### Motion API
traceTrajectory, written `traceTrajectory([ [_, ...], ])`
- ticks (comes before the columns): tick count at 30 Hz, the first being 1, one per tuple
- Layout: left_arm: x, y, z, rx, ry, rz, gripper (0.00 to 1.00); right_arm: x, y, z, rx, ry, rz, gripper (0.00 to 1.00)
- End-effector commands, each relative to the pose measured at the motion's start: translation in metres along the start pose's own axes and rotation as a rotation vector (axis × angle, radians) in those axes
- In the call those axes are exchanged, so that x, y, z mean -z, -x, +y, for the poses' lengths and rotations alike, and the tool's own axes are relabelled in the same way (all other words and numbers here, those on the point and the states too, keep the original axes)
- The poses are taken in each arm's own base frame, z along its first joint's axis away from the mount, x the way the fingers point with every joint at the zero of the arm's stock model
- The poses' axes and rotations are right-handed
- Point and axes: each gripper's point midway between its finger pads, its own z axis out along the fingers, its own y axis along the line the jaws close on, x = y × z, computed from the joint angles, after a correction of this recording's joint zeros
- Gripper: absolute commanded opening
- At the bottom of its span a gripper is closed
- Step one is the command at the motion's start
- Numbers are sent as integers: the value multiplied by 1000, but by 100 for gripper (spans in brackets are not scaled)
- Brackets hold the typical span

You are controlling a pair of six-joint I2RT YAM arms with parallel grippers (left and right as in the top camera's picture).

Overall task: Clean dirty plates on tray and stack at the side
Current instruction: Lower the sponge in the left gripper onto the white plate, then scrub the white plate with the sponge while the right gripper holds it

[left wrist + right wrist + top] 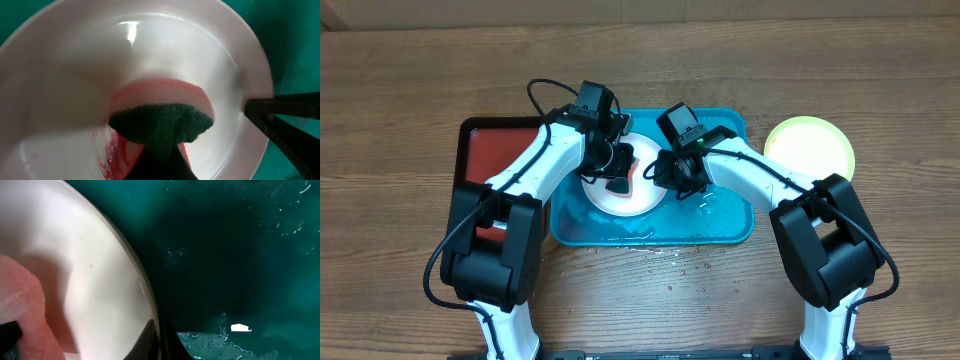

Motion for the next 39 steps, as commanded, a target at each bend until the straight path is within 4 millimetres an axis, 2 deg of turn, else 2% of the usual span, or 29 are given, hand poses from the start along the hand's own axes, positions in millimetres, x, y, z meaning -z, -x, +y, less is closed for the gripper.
traceTrajectory([
  [1, 0, 1, -1, -48, 9, -8, 4, -11, -14, -7, 12, -34, 35, 4],
  [8, 9, 2, 53, 115, 329, -45, 4, -11, -14, -7, 12, -34, 35, 4],
  [10, 12, 0, 61, 145, 374, -44, 4, -11, -14, -7, 12, -34, 35, 4],
  [15, 9, -13, 53, 163, 329, 13, 4, -11, -13, -7, 12, -34, 34, 4],
  [21, 2, -27, 13, 59, 94, 99, 4, -11, -17, -2, 11, -8, 57, 4],
  [24, 2, -28, 8, 55, 65, 106, 4, -11, -24, 5, 17, 21, 84, 4],
  [27, 1, -25, 9, 46, 73, 91, 4, -12, -28, 10, 31, 27, 88, 4],
  [31, 0, -6, 15, 24, 117, 14, 4, -13, -31, 15, 47, 35, 85, 4],
  [36, 6, 16, 39, 23, 261, -83, 4, -13, -31, 16, 48, 35, 84, 4],
  [39, 10, 17, 53, 62, 346, -99, 4, -13, -31, 16, 49, 34, 83, 4],
])
